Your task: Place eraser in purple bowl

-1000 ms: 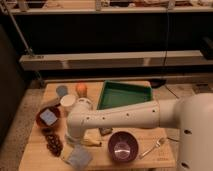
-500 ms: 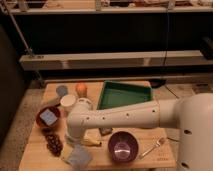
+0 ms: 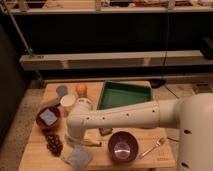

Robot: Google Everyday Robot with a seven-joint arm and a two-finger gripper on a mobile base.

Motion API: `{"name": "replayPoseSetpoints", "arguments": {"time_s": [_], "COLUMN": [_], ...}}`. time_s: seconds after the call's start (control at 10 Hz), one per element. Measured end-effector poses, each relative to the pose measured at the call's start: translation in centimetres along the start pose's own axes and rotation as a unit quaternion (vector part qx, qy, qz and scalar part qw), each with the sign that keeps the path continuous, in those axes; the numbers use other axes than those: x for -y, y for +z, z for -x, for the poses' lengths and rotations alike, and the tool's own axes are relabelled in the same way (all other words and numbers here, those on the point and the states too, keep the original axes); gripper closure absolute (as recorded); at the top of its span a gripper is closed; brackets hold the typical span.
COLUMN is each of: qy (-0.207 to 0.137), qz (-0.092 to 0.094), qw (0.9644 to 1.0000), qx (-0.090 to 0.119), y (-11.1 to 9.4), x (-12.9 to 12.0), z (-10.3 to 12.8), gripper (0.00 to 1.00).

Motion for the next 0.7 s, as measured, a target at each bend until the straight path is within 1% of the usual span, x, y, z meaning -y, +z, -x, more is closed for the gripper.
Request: {"name": "replayPoseSetpoints", "arguments": {"time_s": [0.2,0.3,0.5,0.6,0.7], "qy": [0.000,0.002,-0.003,-0.003,-0.001], "qz": [0.001,0.010,0.038,0.060,0.079], "qw": [1.0000,0.9999,0.9992,0.9981,0.9967], "qx": [0.001,0.004,0.010,0.015,0.021], "y": [0.0,-0.3,-1.5,-3.1,-4.8], "x": [0.0,-0.1,0.2,0.3,0.6], "z": [0.0,0.0,-1.7,-3.2,-4.9], "gripper": [0.20,0.20,0.20,0.20,0.20]}}
